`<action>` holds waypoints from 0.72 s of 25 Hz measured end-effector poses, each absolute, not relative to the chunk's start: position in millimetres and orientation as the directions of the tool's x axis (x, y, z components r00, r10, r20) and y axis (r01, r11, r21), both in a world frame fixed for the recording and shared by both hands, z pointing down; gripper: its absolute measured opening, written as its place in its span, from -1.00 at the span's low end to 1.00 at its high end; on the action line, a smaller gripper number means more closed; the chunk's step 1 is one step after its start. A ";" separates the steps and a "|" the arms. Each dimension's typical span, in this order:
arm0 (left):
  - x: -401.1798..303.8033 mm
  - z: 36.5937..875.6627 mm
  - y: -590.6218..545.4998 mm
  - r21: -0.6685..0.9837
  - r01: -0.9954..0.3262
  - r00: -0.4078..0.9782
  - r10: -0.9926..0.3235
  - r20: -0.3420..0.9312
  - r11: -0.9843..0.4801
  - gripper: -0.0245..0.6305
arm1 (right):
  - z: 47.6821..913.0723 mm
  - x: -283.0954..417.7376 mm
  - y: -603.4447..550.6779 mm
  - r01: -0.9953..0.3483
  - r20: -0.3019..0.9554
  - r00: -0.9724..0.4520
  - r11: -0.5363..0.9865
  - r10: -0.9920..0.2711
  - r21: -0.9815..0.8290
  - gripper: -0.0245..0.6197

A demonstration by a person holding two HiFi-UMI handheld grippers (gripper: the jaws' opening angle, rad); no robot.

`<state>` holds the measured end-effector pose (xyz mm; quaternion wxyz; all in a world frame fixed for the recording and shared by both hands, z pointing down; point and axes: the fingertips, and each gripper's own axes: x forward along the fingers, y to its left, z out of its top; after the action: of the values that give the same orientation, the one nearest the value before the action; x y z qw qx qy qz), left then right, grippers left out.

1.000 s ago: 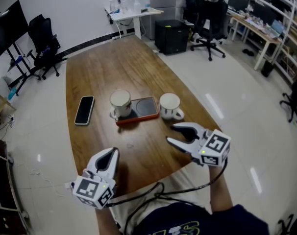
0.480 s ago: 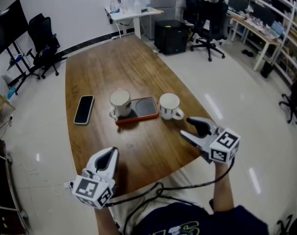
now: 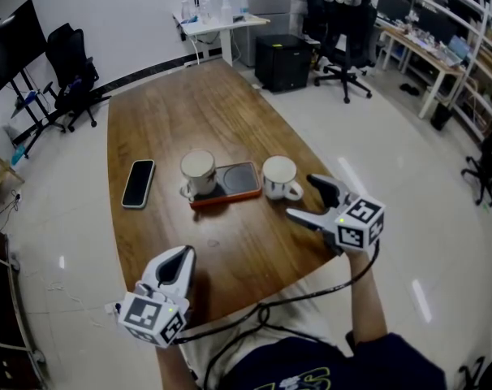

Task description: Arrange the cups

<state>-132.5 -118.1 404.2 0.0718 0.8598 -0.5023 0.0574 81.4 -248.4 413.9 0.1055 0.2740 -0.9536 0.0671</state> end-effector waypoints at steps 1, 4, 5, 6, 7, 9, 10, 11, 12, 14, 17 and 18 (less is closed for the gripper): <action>-132.5 404.0 -118.1 0.064 -0.871 0.490 -0.855 0.171 -0.486 -0.92 | 413.3 77.1 -251.8 -0.533 0.235 -0.830 0.843 -0.506 -0.068 0.40; -132.3 403.6 -118.2 0.066 -0.872 0.488 -0.855 0.172 -0.485 -0.92 | 412.9 65.5 -263.1 -0.530 0.225 -0.833 0.846 -0.505 -0.065 0.59; -132.2 403.4 -118.2 0.066 -0.873 0.488 -0.856 0.172 -0.484 -0.92 | 412.4 62.3 -267.0 -0.534 0.221 -0.831 0.843 -0.510 -0.063 0.65; -132.1 403.1 -118.3 0.067 -0.873 0.488 -0.856 0.172 -0.484 -0.92 | 411.8 59.3 -270.6 -0.540 0.216 -0.828 0.839 -0.517 -0.062 0.69; -132.1 402.9 -118.4 0.067 -0.873 0.488 -0.856 0.172 -0.484 -0.92 | 411.3 56.4 -274.0 -0.545 0.213 -0.826 0.836 -0.522 -0.061 0.75; -132.2 402.9 -118.3 0.064 -0.871 0.490 -0.855 0.173 -0.487 -0.92 | 410.8 50.6 -279.8 -0.552 0.211 -0.821 0.832 -0.530 -0.058 0.82; -132.1 403.0 -118.1 0.061 -0.870 0.491 -0.853 0.174 -0.489 -0.92 | 410.8 47.8 -282.1 -0.553 0.212 -0.820 0.831 -0.531 -0.057 0.82; -131.9 403.1 -117.9 0.059 -0.870 0.492 -0.853 0.175 -0.490 -0.92 | 411.2 44.9 -284.0 -0.552 0.216 -0.820 0.831 -0.530 -0.058 0.85; -131.8 403.2 -117.8 0.060 -0.870 0.492 -0.853 0.175 -0.489 -0.92 | 412.0 41.9 -285.6 -0.549 0.222 -0.822 0.834 -0.525 -0.061 0.87; -131.9 403.2 -117.7 0.062 -0.872 0.489 -0.855 0.174 -0.486 -0.92 | 414.3 35.7 -287.8 -0.537 0.235 -0.827 0.841 -0.510 -0.064 0.87; -131.8 403.2 -117.9 0.065 -0.872 0.489 -0.855 0.171 -0.485 -0.92 | 419.1 29.9 -289.1 -0.521 0.260 -0.833 0.850 -0.489 -0.073 0.87; -131.8 403.3 -117.8 0.066 -0.872 0.488 -0.856 0.171 -0.485 -0.92 | 421.1 29.2 -289.7 -0.520 0.268 -0.833 0.851 -0.485 -0.076 0.86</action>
<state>-131.8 -117.8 403.3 0.0717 0.8597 -0.5024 0.0575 29.2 -289.7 421.1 0.1204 0.2630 -0.9545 0.0727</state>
